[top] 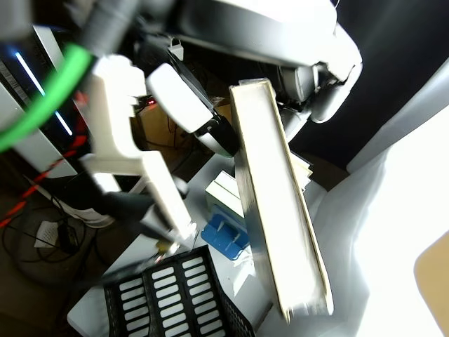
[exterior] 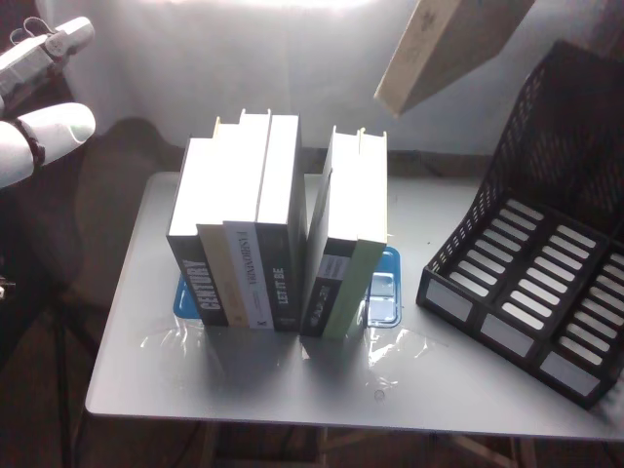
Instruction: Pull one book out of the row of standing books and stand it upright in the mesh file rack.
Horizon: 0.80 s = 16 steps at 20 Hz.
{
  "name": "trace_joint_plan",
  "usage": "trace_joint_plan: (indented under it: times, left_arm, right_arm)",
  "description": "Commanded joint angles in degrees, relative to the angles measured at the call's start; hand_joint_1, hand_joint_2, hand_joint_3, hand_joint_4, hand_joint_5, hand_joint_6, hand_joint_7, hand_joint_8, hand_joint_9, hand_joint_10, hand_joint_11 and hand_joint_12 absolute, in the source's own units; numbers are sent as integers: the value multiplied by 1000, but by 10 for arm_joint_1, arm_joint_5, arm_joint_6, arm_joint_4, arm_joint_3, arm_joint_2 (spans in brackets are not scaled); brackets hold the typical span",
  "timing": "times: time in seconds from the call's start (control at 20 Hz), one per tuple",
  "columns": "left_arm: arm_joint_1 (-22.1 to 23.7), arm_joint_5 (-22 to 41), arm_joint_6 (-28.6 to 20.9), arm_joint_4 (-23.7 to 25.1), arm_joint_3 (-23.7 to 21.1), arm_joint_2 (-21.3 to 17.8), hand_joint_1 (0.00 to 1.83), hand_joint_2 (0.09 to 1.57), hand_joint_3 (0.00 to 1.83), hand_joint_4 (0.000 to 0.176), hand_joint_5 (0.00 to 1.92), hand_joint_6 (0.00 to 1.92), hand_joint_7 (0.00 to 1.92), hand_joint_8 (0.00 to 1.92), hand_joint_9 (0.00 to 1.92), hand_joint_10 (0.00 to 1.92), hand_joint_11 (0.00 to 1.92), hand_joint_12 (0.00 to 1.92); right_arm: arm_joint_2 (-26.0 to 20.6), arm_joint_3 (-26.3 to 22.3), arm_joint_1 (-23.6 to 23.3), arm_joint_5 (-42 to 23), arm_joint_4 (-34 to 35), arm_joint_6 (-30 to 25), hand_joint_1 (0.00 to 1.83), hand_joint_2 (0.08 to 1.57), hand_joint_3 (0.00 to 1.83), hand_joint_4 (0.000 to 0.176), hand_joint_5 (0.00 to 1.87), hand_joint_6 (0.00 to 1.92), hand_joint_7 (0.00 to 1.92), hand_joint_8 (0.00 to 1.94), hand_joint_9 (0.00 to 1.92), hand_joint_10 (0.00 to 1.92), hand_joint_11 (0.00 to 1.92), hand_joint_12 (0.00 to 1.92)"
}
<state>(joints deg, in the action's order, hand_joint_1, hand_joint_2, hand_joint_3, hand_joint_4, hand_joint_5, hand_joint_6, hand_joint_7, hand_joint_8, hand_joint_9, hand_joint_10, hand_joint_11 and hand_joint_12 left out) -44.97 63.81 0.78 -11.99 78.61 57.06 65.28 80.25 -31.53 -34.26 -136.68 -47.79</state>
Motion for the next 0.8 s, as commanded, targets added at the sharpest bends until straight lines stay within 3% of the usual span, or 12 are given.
trace_joint_plan:
  times: [0.0, 0.1, 0.25, 0.3, 0.35, 0.45, 0.6, 0.75]
  left_arm:
    - [9, 66, -3, -16, 3, -1, 385, 1419, 0, 48, 18, 1, 0, 0, 0, 0, 0, 0]
    - [17, 59, -3, -8, 6, 4, 358, 1420, 0, 51, 4, 1, 0, 0, 0, 0, 0, 0]
    - [26, 51, -3, 0, 8, 8, 354, 1413, 0, 51, 16, 6, 0, 0, 0, 0, 0, 0]
    - [26, 50, -3, 0, 8, 9, 387, 1404, 0, 38, 20, 7, 0, 0, 0, 0, 0, 0]
    - [26, 50, -3, 0, 9, 9, 384, 1400, 0, 42, 11, 2, 0, 0, 0, 0, 0, 0]
    - [26, 48, -3, 0, 9, 11, 384, 1407, 0, 55, 1, 0, 0, 0, 0, 0, 0, 0]
    - [26, 48, -3, 0, 9, 11, 323, 1432, 6, 37, 15, 4, 0, 0, 0, 0, 0, 0]
    - [25, 48, -3, 0, 8, 10, 316, 1435, 7, 37, 17, 5, 0, 0, 0, 0, 0, 0]
  right_arm:
    - [-9, -3, -20, 52, 0, -4, 1331, 1227, 5, 0, 810, 1314, 781, 1289, 585, 1552, 88, 1882]
    - [-20, -11, -38, 53, -24, -17, 1346, 1202, 0, 0, 759, 1354, 827, 1201, 755, 1404, 335, 1720]
    - [-45, -29, -66, 56, -69, -40, 1346, 1204, 1, 0, 726, 1378, 857, 1181, 730, 1440, 273, 1765]
    - [-50, -32, -73, 56, -80, -46, 1346, 1207, 1, 0, 704, 1404, 834, 1224, 761, 1404, 357, 1732]
    - [-56, -35, -82, 57, -92, -52, 1348, 1203, 0, 0, 710, 1395, 851, 1199, 759, 1406, 304, 1745]
    - [-63, -39, -85, 57, -114, -67, 1350, 1197, 0, 0, 705, 1407, 843, 1188, 806, 1343, 419, 1636]
    - [-77, -50, -85, 55, -147, -85, 1354, 1184, 0, 0, 776, 1267, 878, 1144, 770, 1432, 323, 1815]
    - [-87, -52, -87, 49, -181, -111, 1356, 1185, 0, 0, 782, 1179, 859, 1170, 789, 1499, 384, 1854]
